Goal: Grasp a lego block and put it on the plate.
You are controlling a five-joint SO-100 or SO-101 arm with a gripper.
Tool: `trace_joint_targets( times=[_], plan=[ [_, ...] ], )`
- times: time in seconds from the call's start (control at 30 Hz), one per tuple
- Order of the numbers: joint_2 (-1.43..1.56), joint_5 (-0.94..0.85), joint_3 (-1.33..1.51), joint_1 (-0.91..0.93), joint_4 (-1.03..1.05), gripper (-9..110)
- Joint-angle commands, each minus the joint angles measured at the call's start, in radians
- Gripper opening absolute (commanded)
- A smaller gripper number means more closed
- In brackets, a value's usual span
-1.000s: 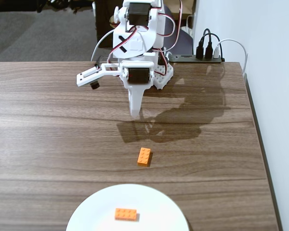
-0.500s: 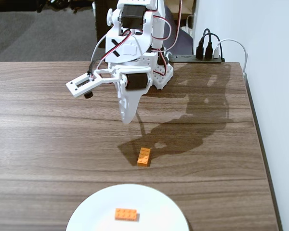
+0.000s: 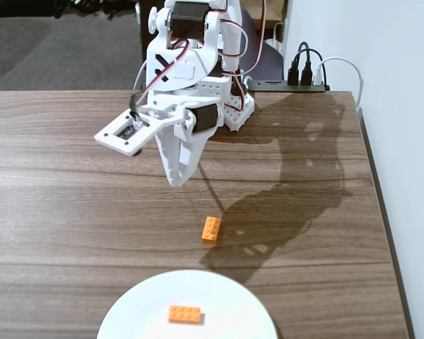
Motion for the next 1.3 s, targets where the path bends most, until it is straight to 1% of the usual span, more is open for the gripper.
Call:
trace_joint_targets(
  times=[0.0, 0.17, 0.6, 0.77, 0.93, 1.27],
  plan=[
    [-0.009, -0.104, -0.060, -0.009, 0.003, 1],
    [-0.049, -0.252, -0.084, -0.014, 0.006, 1],
    [-0.158, -0.575, -0.170, -0.020, 0.110, 1],
    [-0.219, -0.578, -0.190, -0.037, 0.152, 1],
    [-0.281, -0.506, -0.192, -0.067, 0.176, 1],
    [-0.325, -0.414, -0.166, -0.084, 0.155, 1]
  ],
)
